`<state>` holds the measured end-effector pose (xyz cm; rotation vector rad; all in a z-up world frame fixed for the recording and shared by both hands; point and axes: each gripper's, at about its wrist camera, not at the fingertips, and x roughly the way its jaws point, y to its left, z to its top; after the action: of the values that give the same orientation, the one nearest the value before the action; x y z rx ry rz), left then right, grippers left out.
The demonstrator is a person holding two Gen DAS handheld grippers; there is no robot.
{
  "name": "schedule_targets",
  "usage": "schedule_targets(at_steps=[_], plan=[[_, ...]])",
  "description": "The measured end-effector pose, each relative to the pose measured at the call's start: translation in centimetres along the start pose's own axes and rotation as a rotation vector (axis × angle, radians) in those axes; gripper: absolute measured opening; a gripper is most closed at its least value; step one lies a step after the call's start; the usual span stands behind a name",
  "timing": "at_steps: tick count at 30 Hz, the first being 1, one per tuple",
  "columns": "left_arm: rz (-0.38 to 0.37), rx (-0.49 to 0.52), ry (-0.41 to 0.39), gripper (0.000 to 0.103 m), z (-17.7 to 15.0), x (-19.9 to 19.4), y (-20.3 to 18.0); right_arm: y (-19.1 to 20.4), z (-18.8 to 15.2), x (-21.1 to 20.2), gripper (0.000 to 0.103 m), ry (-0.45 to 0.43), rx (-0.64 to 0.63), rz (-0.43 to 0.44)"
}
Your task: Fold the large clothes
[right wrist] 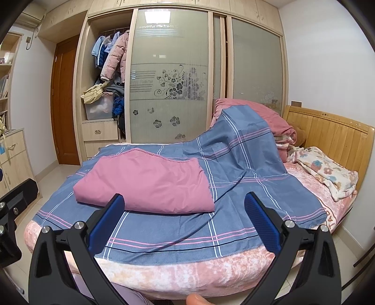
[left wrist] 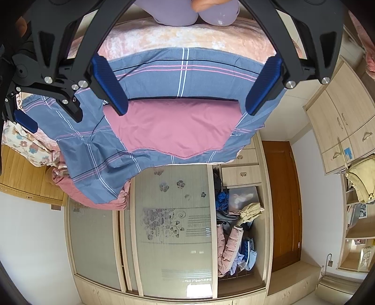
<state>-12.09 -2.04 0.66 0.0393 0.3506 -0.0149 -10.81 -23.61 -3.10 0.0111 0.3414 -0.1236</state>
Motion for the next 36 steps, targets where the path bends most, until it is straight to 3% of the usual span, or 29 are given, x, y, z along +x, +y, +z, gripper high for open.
schedule_targets(at_steps=[25, 31, 36], plan=[[-0.003, -0.003, 0.012, 0.101, -0.43, 0.42, 0.01, 0.16, -0.41, 0.12, 0.102, 0.011, -0.001, 0.0], [-0.032, -0.009, 0.006, 0.101, -0.64, 0.43, 0.05, 0.02, -0.58, 0.43, 0.102, 0.02, -0.001, 0.002], [-0.006, 0.017, -0.004, 0.101, -0.92, 0.57, -0.27, 0.0, -0.63, 0.47, 0.102, 0.021, -0.001, 0.001]])
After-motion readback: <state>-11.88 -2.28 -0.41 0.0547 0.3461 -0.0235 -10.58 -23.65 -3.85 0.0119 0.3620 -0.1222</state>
